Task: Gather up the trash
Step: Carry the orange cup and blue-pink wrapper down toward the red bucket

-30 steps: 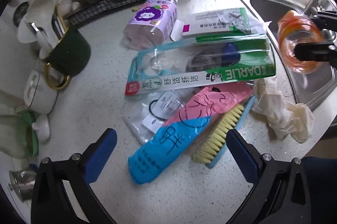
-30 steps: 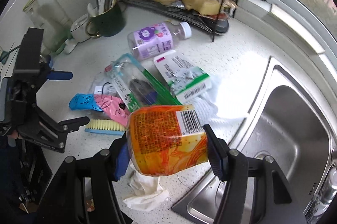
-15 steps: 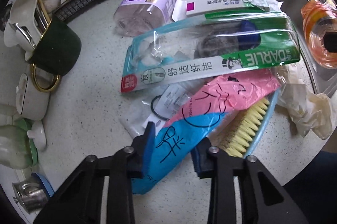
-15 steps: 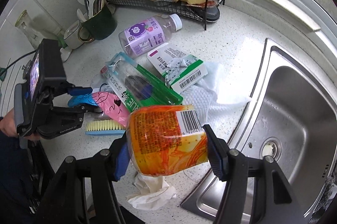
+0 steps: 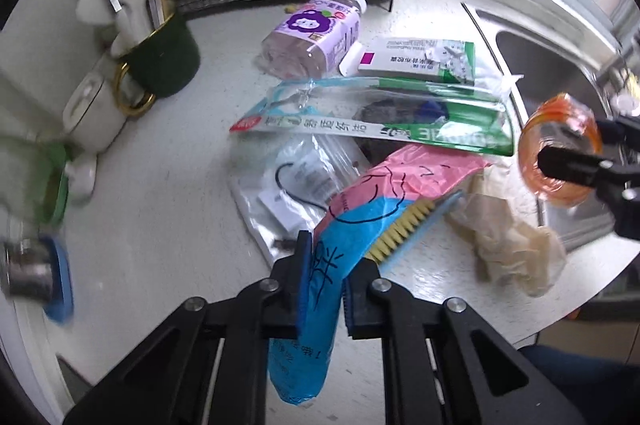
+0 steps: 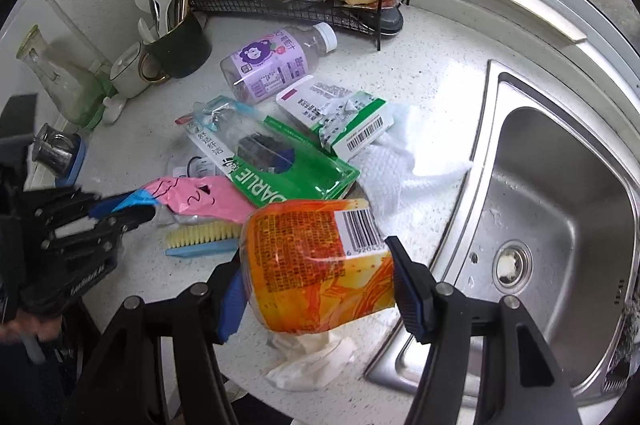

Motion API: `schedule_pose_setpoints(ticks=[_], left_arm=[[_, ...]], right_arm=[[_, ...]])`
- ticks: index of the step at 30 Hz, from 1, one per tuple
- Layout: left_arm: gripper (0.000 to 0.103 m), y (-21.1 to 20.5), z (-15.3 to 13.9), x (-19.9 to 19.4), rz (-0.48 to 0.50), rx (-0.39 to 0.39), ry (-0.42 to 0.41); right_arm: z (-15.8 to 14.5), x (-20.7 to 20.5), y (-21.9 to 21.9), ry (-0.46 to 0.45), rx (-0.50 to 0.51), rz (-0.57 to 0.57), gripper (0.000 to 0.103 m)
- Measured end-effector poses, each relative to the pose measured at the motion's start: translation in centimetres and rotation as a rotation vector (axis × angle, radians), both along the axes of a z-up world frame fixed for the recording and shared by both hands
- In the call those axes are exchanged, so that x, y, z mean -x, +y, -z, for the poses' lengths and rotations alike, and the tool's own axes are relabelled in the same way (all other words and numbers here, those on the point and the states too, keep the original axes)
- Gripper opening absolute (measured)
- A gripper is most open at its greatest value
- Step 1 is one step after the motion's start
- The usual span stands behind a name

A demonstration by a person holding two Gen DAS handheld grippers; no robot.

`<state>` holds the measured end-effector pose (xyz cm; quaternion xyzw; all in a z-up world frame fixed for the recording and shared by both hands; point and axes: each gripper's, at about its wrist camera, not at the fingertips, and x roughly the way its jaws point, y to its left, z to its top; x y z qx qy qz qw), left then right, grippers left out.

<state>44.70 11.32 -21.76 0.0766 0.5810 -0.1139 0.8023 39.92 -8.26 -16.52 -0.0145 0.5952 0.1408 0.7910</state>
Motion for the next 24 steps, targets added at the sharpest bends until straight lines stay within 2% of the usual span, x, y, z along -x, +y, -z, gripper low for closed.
schedule_pose_setpoints(ticks=[10, 12, 24], left_arm=[[0.009, -2.5, -5.6, 5.1, -0.083, 0.059, -0.093], [0.009, -2.9, -6.3, 6.4, -0.107, 0.048, -0.105], [0.009, -9.2, -10.1, 19.0, -0.184, 0.007, -0.186]], right_arm=[[-2.3, 2.9, -1.5, -0.038, -0.022, 0.047, 0.060], [-3.1, 3.9, -2.3, -0.051, -0.028, 0.056, 0.060], [-7.4, 13.3, -6.8, -0.163, -0.107, -0.049, 0.060]])
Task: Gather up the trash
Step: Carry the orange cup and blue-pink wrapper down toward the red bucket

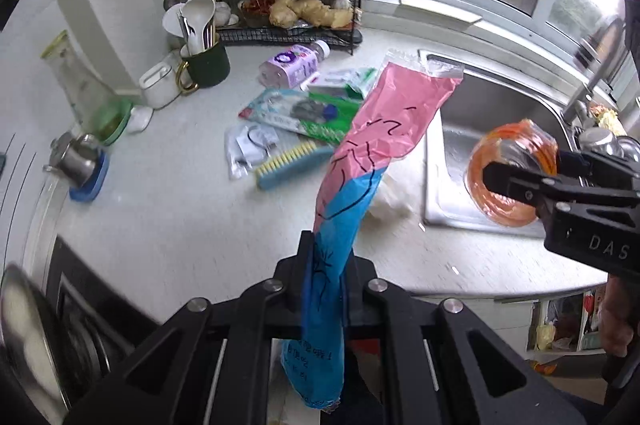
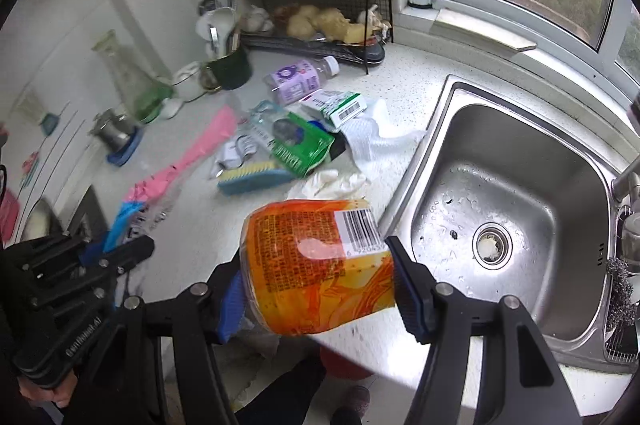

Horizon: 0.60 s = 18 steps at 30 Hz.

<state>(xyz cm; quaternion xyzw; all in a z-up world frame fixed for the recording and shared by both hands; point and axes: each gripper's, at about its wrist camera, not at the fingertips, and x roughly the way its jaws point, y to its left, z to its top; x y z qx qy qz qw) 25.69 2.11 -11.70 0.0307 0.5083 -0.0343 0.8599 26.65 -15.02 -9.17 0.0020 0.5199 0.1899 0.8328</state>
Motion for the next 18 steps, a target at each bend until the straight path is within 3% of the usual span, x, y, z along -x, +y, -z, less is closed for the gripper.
schedule_pose_setpoints(ticks=[9, 18], left_arm=[[0.009, -3.6, 0.6, 8.7, -0.072, 0.013, 0.032], [0.009, -3.9, 5.7, 14.5, -0.120, 0.013, 0.181]], right_arm=[[0.6, 6.7, -2.0, 0.015, -0.003, -0.065, 0.060], [5.4, 11.8, -1.9, 0.115, 0.007, -0.105, 0.060]])
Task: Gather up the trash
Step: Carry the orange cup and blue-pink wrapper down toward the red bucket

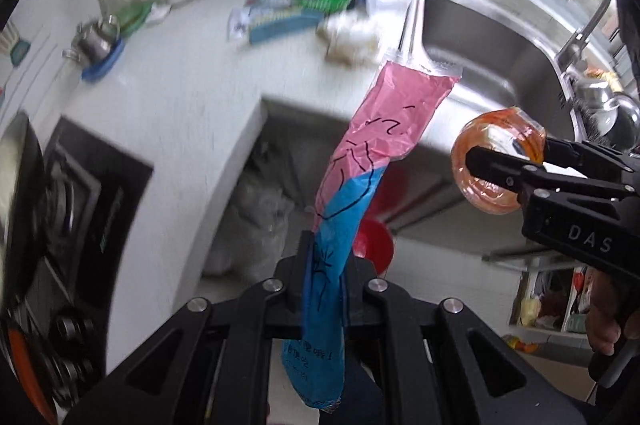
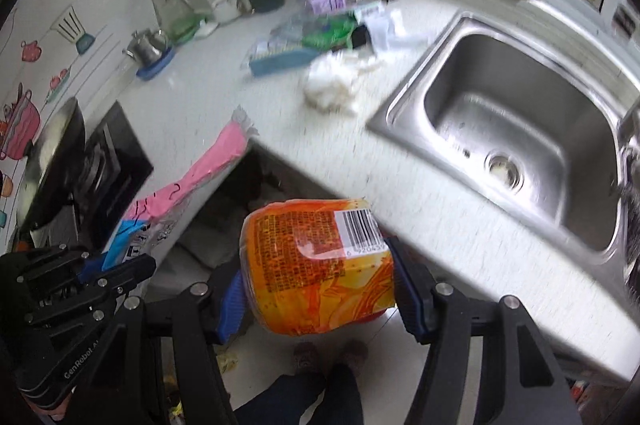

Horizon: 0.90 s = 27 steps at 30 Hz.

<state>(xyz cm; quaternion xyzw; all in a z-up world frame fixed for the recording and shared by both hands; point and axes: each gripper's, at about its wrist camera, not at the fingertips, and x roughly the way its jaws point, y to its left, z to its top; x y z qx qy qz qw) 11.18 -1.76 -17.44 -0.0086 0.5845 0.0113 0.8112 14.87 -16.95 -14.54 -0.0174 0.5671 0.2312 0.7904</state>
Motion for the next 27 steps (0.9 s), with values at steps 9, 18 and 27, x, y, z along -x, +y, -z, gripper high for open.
schedule_pose_setpoints(ticks=[9, 18, 27], left_arm=[[0.009, 0.2, 8.3, 3.1, 0.005, 0.057, 0.142], [0.009, -0.7, 21.0, 2.0, 0.062, 0.070, 0.209], [0.009, -1.2, 36.2, 0.0, 0.073, 0.103, 0.307]], right_arm=[[7.0, 4.4, 1.1, 0.069, 0.037, -0.002, 0.060], [18.3, 5.9, 1.3, 0.123, 0.095, 0.064, 0.060], [32.7, 4.6, 1.1, 0.186, 0.128, 0.103, 0.060]])
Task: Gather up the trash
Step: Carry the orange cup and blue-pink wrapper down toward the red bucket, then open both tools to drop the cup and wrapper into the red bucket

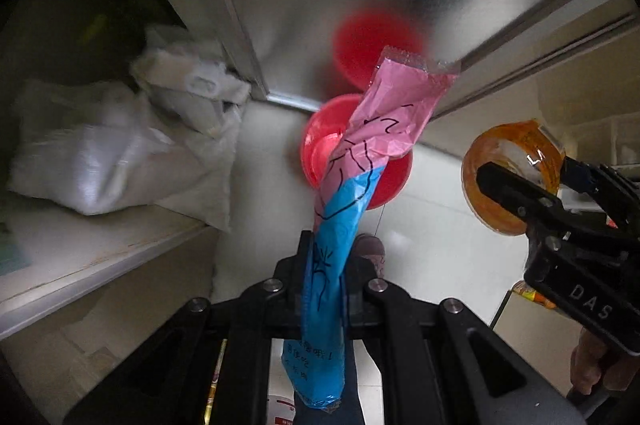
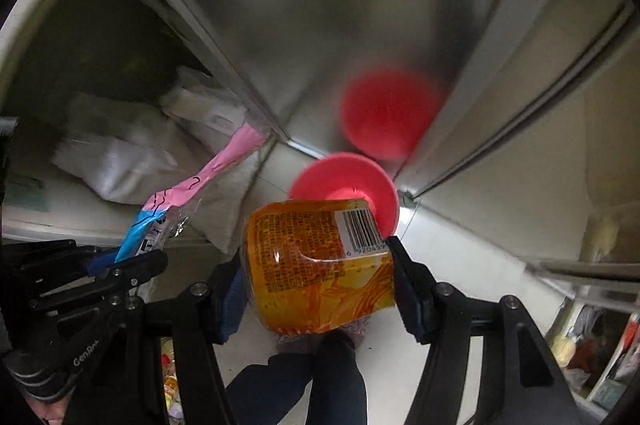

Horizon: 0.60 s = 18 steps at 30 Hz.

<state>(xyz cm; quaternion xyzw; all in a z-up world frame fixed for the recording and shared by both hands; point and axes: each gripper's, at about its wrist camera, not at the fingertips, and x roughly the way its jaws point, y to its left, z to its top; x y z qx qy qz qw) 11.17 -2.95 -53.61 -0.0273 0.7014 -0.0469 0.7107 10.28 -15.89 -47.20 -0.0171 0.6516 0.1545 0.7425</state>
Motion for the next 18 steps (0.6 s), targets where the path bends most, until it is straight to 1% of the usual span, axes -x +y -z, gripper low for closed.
schedule_pose_setpoints(ticks=[1, 5, 7, 10, 13, 15, 18], left_arm=[[0.009, -0.3, 1.8, -0.2, 0.010, -0.002, 0.011], [0.009, -1.0, 8.3, -1.7, 0.024, -0.012, 0.047], [0.009, -1.4, 12.0, -2.5, 0.027, -0.031, 0.067], [0.009, -1.6, 16.2, -3.3, 0.039, -0.048, 0.093], [0.009, -2.3, 20.8, -4.1, 0.060, -0.048, 0.100], [0.009, -2.7, 23.2, -4.4, 0.067, -0.043, 0.097], [0.009, -3.1, 26.1, -4.9, 0.075, -0.052, 0.097]], right_arm=[[2.0, -0.2, 0.0, 0.011, -0.003, -0.004, 0.060], [7.9, -0.9, -0.3, 0.023, 0.003, -0.032, 0.060], [10.9, -1.1, -0.4, 0.028, 0.011, -0.040, 0.060], [16.0, -1.8, -0.6, 0.053, 0.013, -0.038, 0.060], [19.3, -2.0, -0.4, 0.053, 0.025, -0.024, 0.060], [21.6, -2.1, -0.5, 0.062, 0.027, -0.034, 0.060], [23.9, -2.7, -0.7, 0.059, 0.037, -0.031, 0.060]])
